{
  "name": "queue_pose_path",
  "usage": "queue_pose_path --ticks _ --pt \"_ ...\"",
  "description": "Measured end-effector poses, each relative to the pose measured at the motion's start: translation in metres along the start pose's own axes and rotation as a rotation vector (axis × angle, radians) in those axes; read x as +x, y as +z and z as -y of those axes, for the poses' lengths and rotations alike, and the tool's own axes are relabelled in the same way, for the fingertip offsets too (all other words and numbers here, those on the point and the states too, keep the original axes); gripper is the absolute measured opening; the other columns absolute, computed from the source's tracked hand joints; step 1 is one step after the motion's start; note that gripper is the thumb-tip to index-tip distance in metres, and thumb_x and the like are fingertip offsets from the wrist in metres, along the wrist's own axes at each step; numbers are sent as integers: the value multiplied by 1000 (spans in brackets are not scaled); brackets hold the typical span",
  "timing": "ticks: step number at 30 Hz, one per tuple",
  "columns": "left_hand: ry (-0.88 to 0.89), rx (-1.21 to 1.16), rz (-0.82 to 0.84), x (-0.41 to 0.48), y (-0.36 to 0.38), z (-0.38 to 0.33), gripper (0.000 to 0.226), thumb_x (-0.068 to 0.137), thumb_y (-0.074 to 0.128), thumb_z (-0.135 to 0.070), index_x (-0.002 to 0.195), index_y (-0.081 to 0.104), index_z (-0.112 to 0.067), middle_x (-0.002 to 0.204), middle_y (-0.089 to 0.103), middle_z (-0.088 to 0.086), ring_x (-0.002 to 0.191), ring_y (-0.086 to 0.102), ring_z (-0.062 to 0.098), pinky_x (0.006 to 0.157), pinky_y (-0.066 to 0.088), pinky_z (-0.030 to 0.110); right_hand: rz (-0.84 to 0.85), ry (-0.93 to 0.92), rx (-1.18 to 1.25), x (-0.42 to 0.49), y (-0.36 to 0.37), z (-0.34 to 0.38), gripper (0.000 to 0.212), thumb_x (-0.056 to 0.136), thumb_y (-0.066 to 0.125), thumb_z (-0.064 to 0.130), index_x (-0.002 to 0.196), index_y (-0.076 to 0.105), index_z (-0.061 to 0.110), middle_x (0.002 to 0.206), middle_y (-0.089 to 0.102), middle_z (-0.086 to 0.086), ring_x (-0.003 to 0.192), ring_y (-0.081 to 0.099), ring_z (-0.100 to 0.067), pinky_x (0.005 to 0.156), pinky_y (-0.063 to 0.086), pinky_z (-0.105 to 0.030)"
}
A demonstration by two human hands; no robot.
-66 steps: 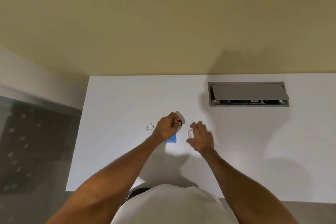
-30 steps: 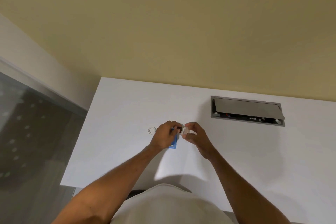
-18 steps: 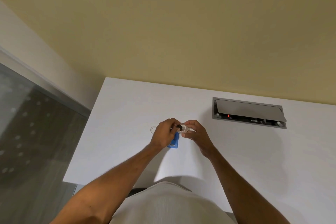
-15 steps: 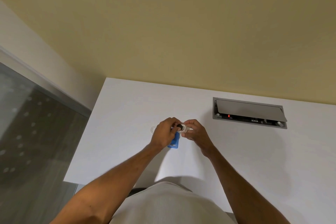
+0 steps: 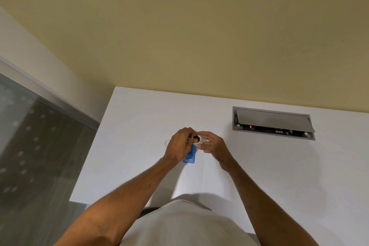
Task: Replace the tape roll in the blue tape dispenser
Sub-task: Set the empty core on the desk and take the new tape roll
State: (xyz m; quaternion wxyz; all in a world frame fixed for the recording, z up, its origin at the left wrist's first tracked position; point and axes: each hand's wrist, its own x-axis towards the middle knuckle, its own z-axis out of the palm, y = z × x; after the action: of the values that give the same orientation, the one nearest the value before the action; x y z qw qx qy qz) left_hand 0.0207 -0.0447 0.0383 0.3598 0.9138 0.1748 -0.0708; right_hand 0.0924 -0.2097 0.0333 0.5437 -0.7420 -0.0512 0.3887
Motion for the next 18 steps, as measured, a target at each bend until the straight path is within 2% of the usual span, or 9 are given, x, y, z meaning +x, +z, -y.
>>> queue_pose_path --ticks 3,8,12,18 --pt "31 68 23 2 -1 -2 18 107 58 -23 116 66 -9 115 72 6 107 67 26 98 56 44 5 0 6 0 -1 0 41 92 78 9 130 68 20 130 73 -4 122 68 -30 103 57 -55" --pt "31 101 25 3 -1 -4 16 105 59 -20 113 65 -8 112 72 7 105 67 28 94 57 45 14 -31 -13 2 -5 -3 47 91 76 -4 136 64 4 135 71 -15 122 70 -37 107 57 -56" --pt "26 102 12 2 1 -7 14 104 59 -22 112 66 -13 111 71 3 104 65 24 88 56 38 20 -25 -25 4 -4 1 48 90 77 -3 135 65 7 133 72 -13 119 71 -37 107 56 -53" --pt "-29 24 41 4 -1 -6 13 102 63 -16 111 70 -10 110 75 6 103 70 27 93 59 45 4 -52 -66 6 -4 0 47 88 77 -6 133 65 0 131 72 -18 120 70 -40 110 54 -56"
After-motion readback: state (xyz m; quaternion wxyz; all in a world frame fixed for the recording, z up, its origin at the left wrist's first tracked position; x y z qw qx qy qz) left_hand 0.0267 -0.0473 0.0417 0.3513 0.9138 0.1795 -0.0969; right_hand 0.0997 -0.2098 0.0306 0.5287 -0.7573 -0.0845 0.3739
